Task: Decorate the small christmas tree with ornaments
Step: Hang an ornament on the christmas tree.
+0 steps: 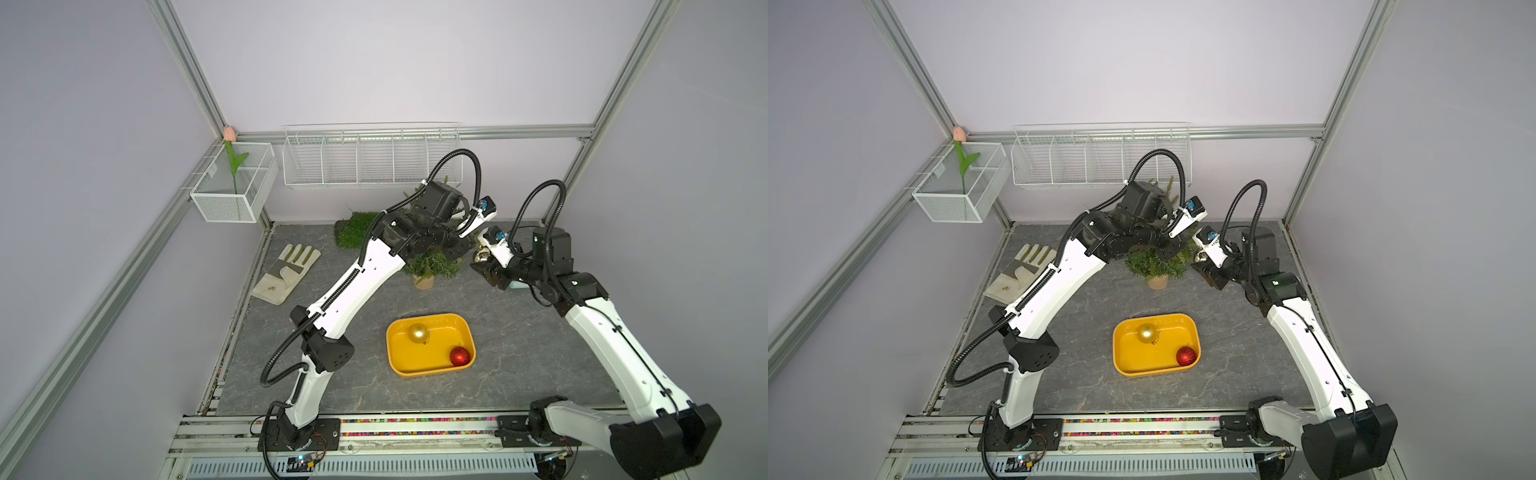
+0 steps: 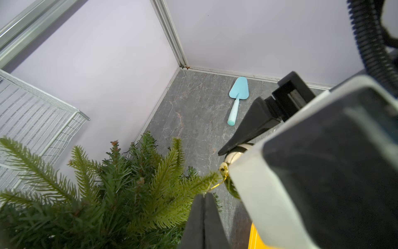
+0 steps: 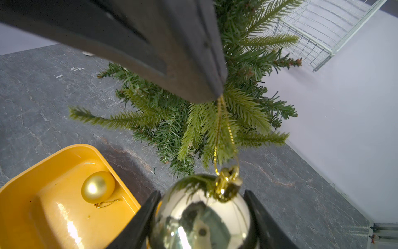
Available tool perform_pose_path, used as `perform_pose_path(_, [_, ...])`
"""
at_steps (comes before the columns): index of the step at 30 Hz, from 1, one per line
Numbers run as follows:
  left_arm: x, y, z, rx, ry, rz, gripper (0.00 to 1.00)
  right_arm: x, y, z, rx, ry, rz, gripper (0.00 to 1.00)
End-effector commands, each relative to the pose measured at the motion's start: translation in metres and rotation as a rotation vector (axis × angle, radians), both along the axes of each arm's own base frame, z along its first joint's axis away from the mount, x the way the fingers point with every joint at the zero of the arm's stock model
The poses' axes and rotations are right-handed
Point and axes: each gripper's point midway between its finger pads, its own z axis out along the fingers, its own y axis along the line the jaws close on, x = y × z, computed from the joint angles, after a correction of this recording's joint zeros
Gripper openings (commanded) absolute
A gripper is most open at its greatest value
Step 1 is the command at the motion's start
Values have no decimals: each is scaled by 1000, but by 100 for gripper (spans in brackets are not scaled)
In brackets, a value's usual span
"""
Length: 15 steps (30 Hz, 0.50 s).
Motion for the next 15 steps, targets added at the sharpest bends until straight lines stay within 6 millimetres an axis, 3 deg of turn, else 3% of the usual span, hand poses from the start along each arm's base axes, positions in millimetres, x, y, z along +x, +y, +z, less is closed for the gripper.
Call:
perform_pose_path(1, [3,-3,-6,24,-9,0,0,7,-1,7,1,-19,-9,7])
perform_pose_path(15, [13,-5,-23,53,24,41,0,11,1,-1,0,5,1,7])
